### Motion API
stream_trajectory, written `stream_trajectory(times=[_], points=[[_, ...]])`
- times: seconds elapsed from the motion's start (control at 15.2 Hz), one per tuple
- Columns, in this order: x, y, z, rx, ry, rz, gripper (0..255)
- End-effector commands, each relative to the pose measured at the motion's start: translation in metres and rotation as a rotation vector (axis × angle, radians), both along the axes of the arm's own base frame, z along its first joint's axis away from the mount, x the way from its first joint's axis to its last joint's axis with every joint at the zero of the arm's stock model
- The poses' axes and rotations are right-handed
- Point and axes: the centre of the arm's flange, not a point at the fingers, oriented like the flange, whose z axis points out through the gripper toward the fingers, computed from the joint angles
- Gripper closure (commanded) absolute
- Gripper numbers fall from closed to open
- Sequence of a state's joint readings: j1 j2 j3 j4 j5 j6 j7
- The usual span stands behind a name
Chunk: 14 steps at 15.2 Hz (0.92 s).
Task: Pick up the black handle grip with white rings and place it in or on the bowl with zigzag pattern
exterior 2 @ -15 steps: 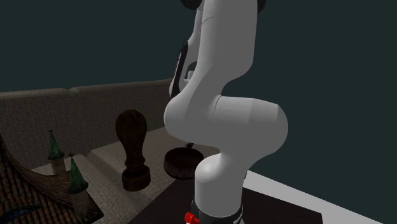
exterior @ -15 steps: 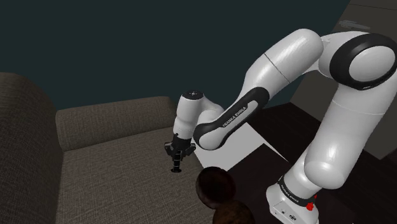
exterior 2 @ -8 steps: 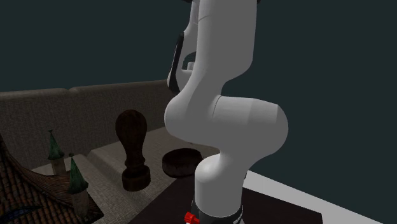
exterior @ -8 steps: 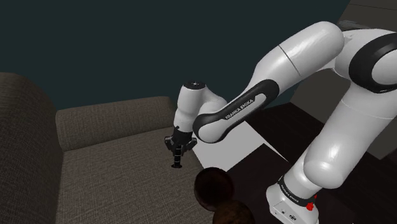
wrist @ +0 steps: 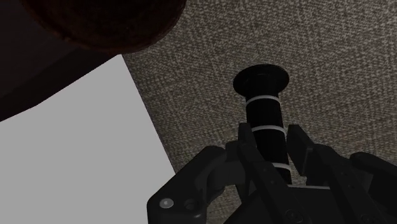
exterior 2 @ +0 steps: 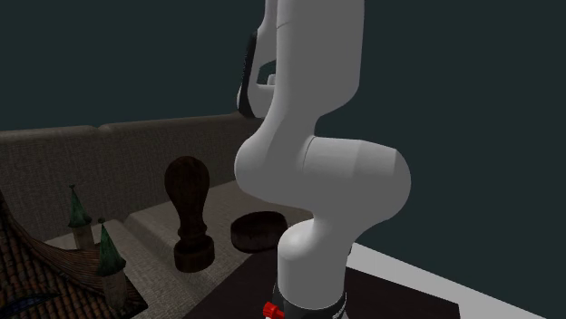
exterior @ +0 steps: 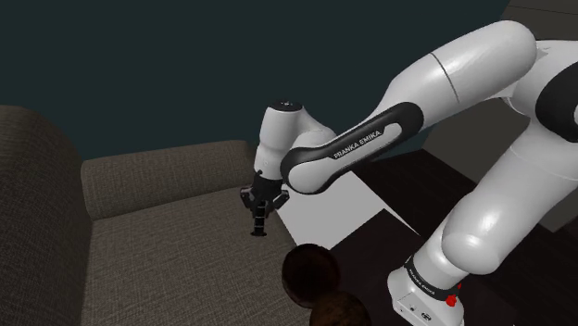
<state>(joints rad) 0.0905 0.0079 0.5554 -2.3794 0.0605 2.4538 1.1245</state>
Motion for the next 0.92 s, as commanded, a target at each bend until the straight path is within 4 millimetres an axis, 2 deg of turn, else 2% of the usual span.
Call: stream_trajectory(times=[0.0, 0.86], points=[[0.0, 0.001, 0.008, 0.0, 0.0, 0.0, 255], [-0.163, -0.055, 0.007, 0.0, 0.0, 0.0, 255]])
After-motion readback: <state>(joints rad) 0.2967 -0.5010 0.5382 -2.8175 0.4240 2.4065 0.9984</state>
